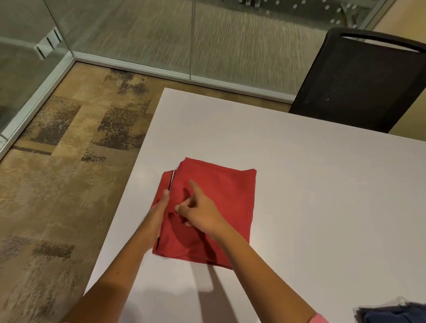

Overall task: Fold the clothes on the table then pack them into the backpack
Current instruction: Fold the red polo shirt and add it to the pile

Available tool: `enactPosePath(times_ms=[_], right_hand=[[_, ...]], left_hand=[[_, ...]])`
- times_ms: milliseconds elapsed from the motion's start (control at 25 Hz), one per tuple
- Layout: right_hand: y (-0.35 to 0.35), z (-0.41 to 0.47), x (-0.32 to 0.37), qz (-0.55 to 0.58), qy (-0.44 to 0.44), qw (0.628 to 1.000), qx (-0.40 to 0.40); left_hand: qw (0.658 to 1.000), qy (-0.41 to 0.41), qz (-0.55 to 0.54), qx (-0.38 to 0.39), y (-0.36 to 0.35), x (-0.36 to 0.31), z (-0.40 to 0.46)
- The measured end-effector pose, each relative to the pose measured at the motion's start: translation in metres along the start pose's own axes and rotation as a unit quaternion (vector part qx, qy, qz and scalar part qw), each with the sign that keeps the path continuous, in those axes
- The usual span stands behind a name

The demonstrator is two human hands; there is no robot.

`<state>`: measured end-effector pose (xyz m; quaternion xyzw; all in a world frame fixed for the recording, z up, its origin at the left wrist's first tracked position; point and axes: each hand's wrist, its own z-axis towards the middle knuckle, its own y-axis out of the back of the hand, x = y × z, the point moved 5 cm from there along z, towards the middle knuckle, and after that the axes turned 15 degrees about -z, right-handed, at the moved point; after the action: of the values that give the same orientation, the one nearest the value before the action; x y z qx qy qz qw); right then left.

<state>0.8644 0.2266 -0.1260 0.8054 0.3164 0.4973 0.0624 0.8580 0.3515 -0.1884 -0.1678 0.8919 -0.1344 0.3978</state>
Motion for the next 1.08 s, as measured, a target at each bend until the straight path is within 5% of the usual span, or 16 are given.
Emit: enactPosePath(times_ms=[160, 280, 480, 640, 800, 1080], right_hand=[[0.03, -0.018, -0.041, -0.048, -0.016, 0.975, -0.216], [0.054, -0.041, -0.068, -0.039, -0.022, 0.939, -0.34], [0.062, -0.047, -0.09, -0.173, -0.03, 0.901, -0.397], [0.047, -0.042, -0.082, -0.266, -0.047, 0.884, -0.382], [0.018, -0.029, -0.097, -0.372, -0.096, 0.894, -0.232], [0.016, -0.03, -0.11, -0.445, -0.12, 0.879, -0.124]], left_hand=[[0.957, -0.083, 0.277, -0.011, 0.003, -0.004, 0.012], [0.932, -0.182, 0.31, 0.045, -0.015, -0.022, 0.009], [0.901, -0.264, 0.336, 0.076, -0.03, -0.044, -0.005], [0.897, -0.244, 0.362, 0.07, -0.004, -0.051, 0.005], [0.894, -0.136, 0.421, 0.077, 0.021, -0.024, 0.013], [0.841, -0.192, 0.505, -0.003, 0.027, -0.019, 0.008]])
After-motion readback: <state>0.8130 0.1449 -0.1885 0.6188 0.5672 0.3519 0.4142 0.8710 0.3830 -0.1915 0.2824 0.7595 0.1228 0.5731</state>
